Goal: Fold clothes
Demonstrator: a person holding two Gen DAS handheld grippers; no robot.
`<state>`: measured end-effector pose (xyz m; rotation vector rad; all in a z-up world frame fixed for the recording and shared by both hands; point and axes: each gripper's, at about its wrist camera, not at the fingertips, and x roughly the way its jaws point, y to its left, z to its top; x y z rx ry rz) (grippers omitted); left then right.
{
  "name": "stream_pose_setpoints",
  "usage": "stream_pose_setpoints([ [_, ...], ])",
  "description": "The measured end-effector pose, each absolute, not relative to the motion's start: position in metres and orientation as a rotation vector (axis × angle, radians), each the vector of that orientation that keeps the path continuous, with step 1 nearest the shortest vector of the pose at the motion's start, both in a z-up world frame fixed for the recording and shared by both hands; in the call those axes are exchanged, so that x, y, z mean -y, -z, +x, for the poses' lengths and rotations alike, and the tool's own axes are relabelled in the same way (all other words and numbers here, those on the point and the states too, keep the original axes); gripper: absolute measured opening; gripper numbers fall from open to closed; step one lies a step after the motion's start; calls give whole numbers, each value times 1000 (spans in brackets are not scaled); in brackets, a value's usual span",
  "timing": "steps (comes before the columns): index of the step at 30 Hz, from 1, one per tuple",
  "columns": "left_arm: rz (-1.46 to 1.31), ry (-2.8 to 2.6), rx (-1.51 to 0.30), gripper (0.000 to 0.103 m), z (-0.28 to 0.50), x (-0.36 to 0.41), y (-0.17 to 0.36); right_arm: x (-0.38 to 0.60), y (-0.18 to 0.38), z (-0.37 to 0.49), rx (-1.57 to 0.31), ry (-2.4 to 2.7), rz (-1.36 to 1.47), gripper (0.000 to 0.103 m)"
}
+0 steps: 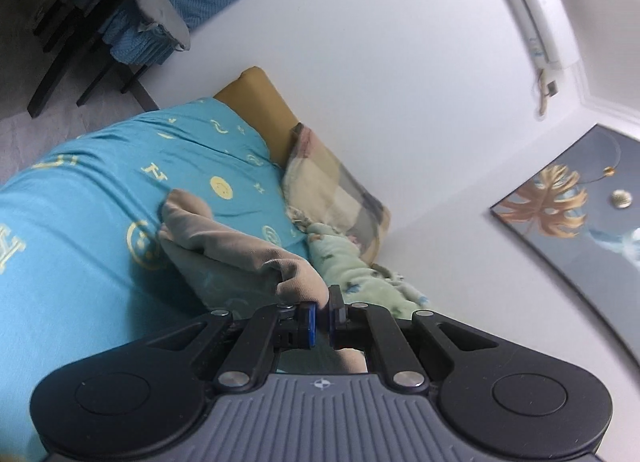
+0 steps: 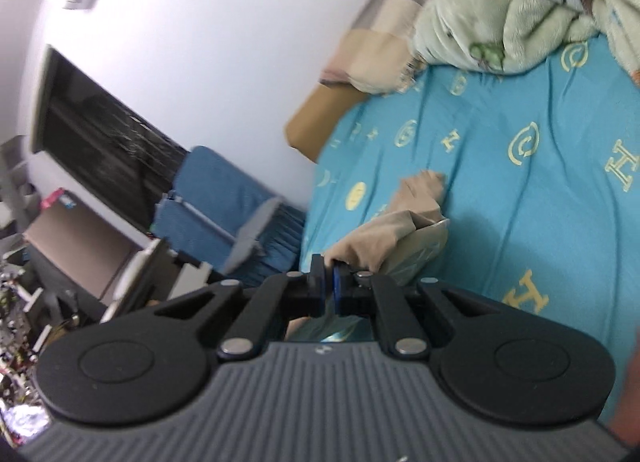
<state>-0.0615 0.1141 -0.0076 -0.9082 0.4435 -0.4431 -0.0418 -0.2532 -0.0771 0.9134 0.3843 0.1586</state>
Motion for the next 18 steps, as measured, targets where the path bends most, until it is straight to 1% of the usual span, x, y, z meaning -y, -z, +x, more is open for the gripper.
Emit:
stream_pose_setpoints([
  [4,-868,468,-414,5,-106,-117,-6,245,69,-86,-318,-156,914,7],
  [6,-854,456,-426,5,-106,-115,-9,244,65,-89,-320,-147,922,7],
  [10,-863,409,-500,6,-71,-113,-13,251,64,-58,-393,-132,1013,7],
  [13,-843,348,-585,6,-19,-106,-11,253,59,-14,-495,-116,1014,7],
  [15,-840,323,-618,6,17,-104,-4,259,63,20,-584,-95,1071,7],
  [18,-839,303,-654,6,66,-101,17,269,80,70,-663,-54,1139,7],
])
